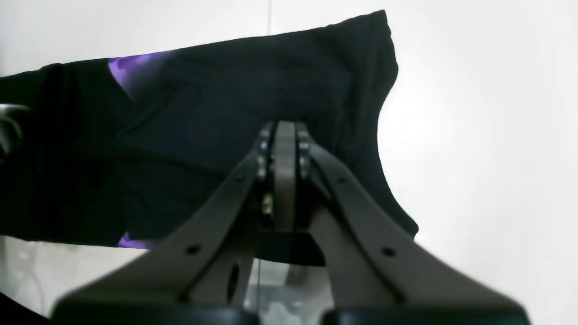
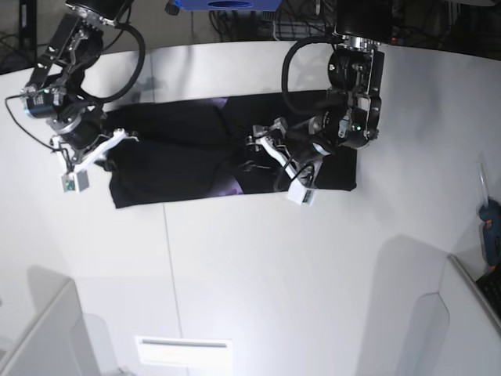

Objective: Fold the T-shirt properly
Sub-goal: 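Open the left gripper and lift it away from the folded shirt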

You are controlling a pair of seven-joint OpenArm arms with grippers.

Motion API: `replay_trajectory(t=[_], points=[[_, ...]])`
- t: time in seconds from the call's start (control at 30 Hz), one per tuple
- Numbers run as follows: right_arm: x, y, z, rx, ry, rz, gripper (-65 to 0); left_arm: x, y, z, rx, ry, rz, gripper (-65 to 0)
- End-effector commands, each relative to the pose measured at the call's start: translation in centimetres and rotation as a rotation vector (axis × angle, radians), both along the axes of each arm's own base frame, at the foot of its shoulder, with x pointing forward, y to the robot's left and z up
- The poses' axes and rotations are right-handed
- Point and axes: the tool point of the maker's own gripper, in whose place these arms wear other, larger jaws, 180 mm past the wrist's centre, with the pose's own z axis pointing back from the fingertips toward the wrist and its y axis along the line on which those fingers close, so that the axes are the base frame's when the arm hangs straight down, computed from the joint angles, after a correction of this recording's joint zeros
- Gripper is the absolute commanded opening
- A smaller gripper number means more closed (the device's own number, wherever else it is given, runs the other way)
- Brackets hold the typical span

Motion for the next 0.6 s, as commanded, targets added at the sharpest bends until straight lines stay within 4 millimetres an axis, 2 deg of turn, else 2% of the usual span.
replay_trajectory(t=[0.0, 0.07, 0.1, 0.17, 0.2, 0.27, 0.33, 0.43, 0.57], points=[[0.7, -0.2, 1.1, -0.004, -0.043, 0.001, -65.0, 1.0, 0.5, 1.6, -0.014, -0.056, 0.017, -27.2], [0.6, -0.2, 0.9, -0.007, -0.03, 0.004, -65.0, 1.5, 1.7, 2.4, -0.01, -0.085, 0.051, -30.4], [0.3, -0.2, 0.7, -0.01, -0.008, 0.01, -65.0, 1.7, 2.8, 2.9, -0.001, -0.102, 0.079, -36.4], [0.3, -0.2, 0.5, -0.018, 0.034, 0.023, -65.0, 1.6, 6.0, 3.0, 0.044, -0.115, 0.138, -52.3], [0.2, -0.2, 0.4, -0.02, 0.06, 0.03, -57.0, 1.4, 7.7, 3.0, 0.068, -0.119, 0.169, -63.8], [0.4, -0.2, 0.5, -0.024, 0.082, 0.039, -38.9, 1.0, 11.3, 2.7, 0.121, -0.115, 0.232, -65.0], [0.9, -0.2, 0.8, -0.023, 0.074, 0.039, -26.7, 0.3, 14.3, 2.2, 0.171, -0.098, 0.277, -65.0], [1.8, -0.1, 0.7, -0.007, 0.08, 0.041, -25.1, -1.6, 18.0, 1.2, 0.246, -0.062, 0.323, -65.0], [2.8, -0.6, -1.0, 0.05, 0.145, 0.018, -26.0, -3.8, 22.1, 0.8, 0.306, -0.036, 0.398, -65.0]])
